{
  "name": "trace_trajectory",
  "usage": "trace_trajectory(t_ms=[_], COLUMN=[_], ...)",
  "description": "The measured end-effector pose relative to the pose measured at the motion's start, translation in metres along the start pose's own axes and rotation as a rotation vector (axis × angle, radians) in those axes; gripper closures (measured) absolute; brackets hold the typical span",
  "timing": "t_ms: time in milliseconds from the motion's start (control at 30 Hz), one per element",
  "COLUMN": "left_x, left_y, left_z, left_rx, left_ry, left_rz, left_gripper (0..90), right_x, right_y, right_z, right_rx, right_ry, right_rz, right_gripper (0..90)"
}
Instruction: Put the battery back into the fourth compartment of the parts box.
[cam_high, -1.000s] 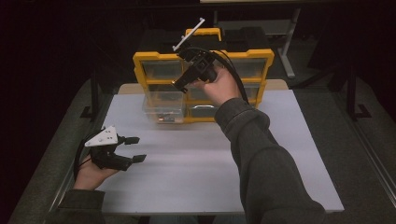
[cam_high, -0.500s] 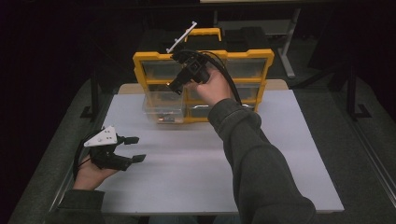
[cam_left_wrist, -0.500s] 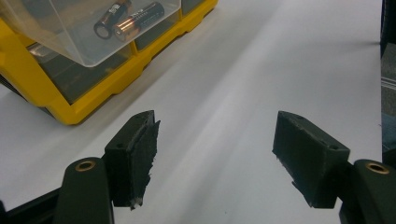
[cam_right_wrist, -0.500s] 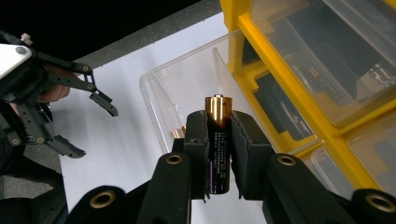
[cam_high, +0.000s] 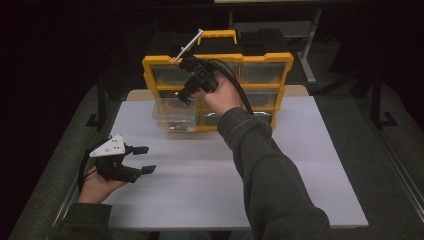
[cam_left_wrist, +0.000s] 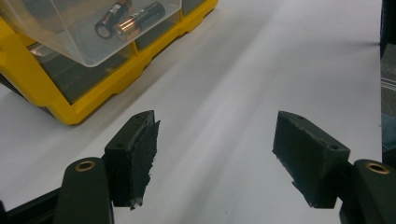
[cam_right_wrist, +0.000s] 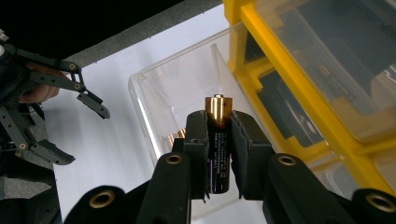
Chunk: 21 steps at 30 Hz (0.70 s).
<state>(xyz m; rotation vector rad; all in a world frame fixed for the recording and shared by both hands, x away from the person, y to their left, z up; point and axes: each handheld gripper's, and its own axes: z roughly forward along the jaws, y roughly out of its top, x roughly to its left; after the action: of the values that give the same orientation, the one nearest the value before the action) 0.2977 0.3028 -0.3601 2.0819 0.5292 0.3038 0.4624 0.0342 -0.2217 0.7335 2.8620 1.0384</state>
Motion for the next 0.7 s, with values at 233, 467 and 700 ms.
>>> trace_trajectory(t_ms=[233,467,700], left_x=[0.000,0.000,0.000], left_y=[0.000,-0.001,-0.001], left_z=[-0.001,-0.002,-0.004], left_rx=[-0.004,-0.002,0.005], left_ry=[0.000,0.003,0.007], left_rz=[-0.011,-0.014,-0.008], left_gripper=[29.9,29.8,29.8], right_x=[0.000,0.003,0.002], right_y=[0.001,0.001,-0.001], right_z=[0.012,0.019,0.025], right_rx=[0.023,0.043,0.047], right_ry=[-0.002,-0.018,-0.013], right_rz=[-0.006,-0.016,-0.009], right_gripper=[75.6,75.3,77.7])
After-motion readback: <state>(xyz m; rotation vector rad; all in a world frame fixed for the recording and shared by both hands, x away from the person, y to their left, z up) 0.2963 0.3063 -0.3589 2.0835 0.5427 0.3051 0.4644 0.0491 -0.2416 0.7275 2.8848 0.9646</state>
